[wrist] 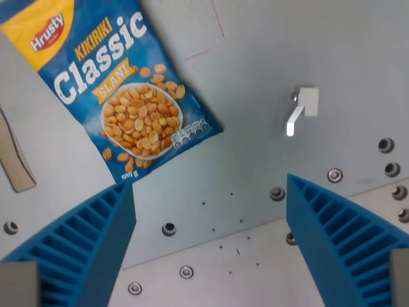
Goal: Rotate around base negative y
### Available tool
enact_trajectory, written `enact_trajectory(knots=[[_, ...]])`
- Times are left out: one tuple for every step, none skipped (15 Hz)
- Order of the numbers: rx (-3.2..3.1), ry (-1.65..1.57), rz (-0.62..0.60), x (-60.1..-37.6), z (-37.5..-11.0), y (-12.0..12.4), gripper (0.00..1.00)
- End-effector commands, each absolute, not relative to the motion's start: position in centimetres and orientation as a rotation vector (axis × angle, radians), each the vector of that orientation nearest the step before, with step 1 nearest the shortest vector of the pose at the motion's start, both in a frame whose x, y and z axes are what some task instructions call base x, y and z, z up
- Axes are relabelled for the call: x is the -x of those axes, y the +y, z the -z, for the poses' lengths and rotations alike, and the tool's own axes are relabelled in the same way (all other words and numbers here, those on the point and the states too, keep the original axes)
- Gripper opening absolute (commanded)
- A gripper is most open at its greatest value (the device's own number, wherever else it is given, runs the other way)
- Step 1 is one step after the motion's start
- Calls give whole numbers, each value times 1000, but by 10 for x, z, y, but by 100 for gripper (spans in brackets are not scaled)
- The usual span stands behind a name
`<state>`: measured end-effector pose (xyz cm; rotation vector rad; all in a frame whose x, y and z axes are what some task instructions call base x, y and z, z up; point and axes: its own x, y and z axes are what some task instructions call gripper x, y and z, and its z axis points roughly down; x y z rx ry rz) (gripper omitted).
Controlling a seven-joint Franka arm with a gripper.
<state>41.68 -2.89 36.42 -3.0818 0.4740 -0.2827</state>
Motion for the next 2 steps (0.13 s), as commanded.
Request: enact_trajectory(knots=[[2942,453,753,-401,-362,-28,100],[2935,453,772,-401,-362,-28,100]])
